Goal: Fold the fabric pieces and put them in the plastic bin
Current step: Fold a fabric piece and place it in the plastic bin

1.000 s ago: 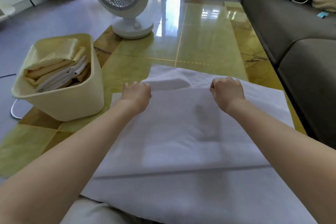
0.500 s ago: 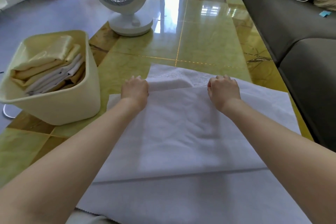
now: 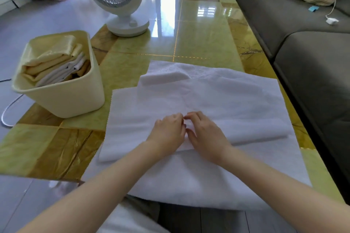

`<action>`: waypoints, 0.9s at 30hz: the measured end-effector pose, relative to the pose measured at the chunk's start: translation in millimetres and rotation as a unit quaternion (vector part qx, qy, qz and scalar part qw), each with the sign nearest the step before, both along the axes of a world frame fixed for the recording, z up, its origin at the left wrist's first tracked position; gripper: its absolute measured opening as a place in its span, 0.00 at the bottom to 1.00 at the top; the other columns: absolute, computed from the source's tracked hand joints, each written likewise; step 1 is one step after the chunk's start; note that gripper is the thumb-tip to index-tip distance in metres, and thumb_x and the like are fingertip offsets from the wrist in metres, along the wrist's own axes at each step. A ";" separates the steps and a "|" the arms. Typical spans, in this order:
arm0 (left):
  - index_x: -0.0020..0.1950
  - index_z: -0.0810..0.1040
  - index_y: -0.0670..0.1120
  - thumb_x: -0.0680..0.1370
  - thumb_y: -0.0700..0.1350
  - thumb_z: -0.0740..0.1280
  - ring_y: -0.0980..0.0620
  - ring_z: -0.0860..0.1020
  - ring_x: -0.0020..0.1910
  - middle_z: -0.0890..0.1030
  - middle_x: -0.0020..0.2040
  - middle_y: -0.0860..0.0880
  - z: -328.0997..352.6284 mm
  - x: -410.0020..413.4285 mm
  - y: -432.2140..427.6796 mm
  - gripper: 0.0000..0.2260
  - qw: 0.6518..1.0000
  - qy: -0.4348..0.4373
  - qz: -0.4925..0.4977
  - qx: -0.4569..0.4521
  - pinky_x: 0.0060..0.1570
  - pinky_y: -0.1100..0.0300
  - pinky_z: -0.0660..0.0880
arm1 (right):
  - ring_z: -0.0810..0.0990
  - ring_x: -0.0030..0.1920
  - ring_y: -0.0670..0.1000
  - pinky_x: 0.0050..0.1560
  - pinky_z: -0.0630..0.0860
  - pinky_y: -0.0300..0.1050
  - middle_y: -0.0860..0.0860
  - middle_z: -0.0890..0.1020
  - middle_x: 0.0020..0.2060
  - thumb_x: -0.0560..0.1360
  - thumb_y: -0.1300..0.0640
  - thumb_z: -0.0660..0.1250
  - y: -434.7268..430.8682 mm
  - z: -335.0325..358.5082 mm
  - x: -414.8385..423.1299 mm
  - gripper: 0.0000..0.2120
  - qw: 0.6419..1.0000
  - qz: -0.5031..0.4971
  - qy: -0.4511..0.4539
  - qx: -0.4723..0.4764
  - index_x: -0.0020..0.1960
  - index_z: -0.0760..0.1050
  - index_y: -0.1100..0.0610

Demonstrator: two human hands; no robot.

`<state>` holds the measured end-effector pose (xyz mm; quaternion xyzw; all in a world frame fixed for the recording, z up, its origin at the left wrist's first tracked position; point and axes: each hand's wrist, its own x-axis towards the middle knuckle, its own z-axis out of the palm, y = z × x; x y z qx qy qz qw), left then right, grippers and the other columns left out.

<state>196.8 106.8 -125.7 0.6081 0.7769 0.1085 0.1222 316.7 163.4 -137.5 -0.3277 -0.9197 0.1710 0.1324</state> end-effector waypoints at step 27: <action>0.34 0.61 0.46 0.77 0.43 0.56 0.44 0.70 0.40 0.75 0.40 0.45 31.7 13.4 -97.2 0.12 0.991 0.115 -0.006 0.070 0.45 0.57 0.59 | 0.73 0.20 0.55 0.21 0.61 0.41 0.51 0.75 0.22 0.69 0.60 0.73 -34.3 17.8 114.0 0.12 0.963 -0.050 -0.081 0.253 0.33 0.71 0.58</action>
